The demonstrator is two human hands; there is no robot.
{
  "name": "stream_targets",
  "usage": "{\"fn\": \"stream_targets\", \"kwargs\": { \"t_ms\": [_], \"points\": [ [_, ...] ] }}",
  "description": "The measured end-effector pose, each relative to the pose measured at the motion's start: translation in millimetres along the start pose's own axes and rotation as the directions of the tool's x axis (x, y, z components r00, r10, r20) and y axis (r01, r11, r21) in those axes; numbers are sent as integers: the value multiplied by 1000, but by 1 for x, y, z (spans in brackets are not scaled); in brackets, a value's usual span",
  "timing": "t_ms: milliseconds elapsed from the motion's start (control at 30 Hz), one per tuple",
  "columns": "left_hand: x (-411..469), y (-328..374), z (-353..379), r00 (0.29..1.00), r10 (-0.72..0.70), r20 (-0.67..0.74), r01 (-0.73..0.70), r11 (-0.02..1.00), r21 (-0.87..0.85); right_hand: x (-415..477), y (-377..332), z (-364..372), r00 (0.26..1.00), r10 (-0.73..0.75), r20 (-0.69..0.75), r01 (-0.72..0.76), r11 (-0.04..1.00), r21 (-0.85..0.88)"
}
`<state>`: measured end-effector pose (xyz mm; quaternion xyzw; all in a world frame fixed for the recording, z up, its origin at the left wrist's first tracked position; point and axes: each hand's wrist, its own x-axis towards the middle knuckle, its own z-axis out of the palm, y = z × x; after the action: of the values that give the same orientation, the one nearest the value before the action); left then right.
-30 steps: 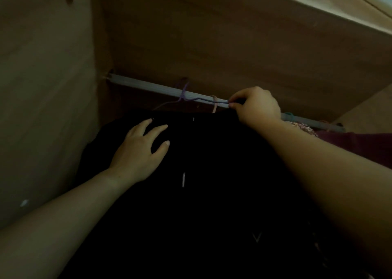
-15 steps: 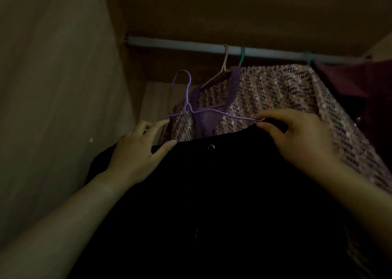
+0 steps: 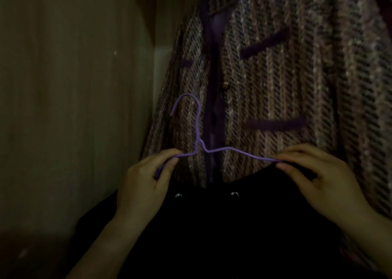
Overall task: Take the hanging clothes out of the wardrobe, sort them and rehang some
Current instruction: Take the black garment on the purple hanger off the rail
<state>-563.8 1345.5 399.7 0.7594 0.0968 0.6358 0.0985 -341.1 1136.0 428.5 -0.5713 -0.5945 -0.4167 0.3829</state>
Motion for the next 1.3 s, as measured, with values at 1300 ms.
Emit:
{"fn": "stream_targets", "kwargs": {
  "t_ms": [1300],
  "points": [
    [-451,495,-210,598,400,695,201,764,-613,-501,-595,-494,422,798,-431,-873,230,-429]
  ]
}}
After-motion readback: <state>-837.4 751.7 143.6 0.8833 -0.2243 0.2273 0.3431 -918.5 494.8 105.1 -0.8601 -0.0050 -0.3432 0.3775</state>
